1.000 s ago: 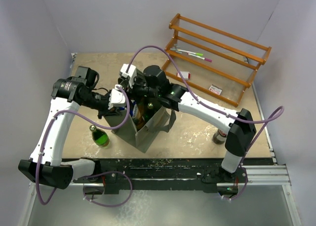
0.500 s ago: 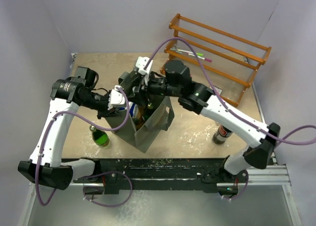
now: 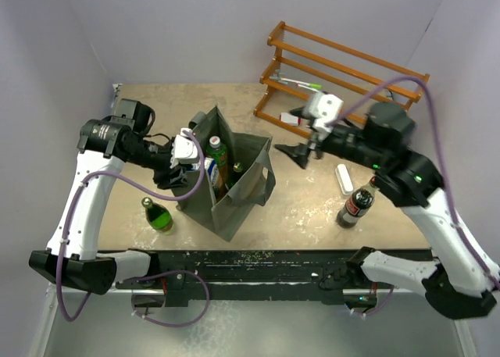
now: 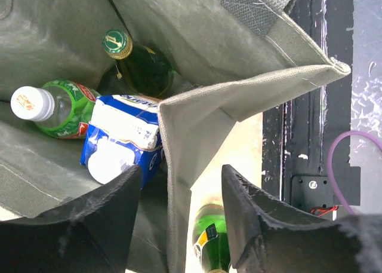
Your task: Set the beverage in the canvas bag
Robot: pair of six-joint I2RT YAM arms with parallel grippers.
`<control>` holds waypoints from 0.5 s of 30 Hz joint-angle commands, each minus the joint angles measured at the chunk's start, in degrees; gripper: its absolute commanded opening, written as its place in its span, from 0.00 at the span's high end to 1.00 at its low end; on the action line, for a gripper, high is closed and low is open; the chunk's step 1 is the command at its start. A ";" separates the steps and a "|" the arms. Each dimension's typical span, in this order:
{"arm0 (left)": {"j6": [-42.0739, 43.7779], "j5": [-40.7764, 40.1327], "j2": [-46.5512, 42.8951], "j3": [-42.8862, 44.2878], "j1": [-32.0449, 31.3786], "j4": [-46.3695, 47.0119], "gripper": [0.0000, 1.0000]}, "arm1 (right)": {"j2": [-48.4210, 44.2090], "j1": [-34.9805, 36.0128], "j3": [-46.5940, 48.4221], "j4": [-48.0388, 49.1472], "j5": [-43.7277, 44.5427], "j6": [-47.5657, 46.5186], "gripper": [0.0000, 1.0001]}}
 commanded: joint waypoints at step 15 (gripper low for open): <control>-3.44 5.74 -2.99 3.81 0.28 5.26 0.10 | -26.79 -34.29 -17.43 -21.40 8.37 -4.61 0.17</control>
